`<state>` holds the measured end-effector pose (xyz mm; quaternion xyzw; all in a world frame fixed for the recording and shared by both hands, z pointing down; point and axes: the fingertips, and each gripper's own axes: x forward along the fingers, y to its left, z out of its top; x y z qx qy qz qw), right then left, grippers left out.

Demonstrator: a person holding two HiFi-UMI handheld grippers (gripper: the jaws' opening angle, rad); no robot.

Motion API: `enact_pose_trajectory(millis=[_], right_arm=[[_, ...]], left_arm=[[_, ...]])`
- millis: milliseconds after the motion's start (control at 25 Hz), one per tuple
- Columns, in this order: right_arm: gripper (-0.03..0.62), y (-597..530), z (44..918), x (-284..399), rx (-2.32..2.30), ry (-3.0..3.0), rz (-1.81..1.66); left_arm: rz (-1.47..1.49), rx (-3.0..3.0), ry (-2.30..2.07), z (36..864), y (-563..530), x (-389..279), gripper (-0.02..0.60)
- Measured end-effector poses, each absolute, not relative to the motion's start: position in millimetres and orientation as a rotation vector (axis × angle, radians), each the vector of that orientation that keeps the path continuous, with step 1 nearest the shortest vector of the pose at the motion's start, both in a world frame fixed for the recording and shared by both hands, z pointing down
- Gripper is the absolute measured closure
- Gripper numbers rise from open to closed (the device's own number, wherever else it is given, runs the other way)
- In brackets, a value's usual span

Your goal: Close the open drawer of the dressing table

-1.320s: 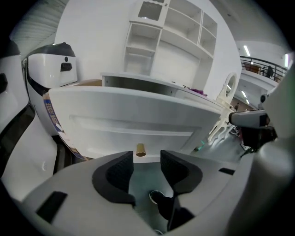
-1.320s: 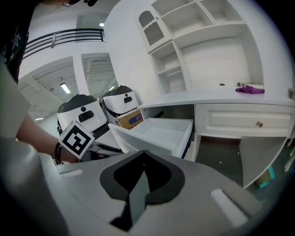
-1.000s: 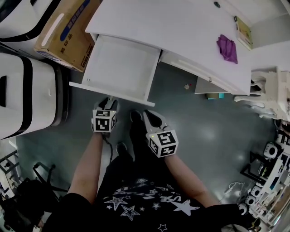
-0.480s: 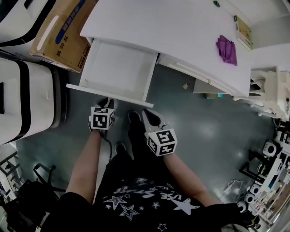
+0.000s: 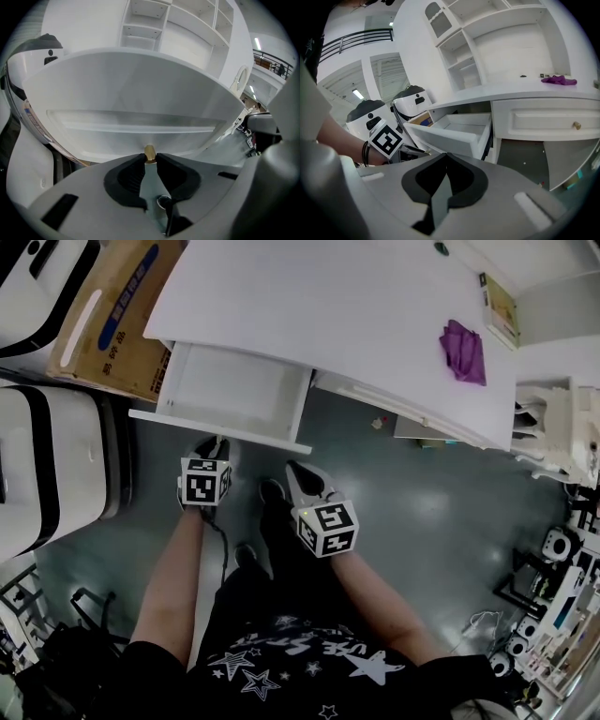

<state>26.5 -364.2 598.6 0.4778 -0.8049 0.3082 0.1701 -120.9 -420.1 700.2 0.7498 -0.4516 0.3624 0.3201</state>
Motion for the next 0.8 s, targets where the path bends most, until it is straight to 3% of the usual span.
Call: enact_pose_trajectory(millis=[800], right_arm=[[0.591,-445,614,56,1.293,-2.327,0.893]], left_arm=[[0.985,1.967,-1.218,699,-511,-96,0.495]])
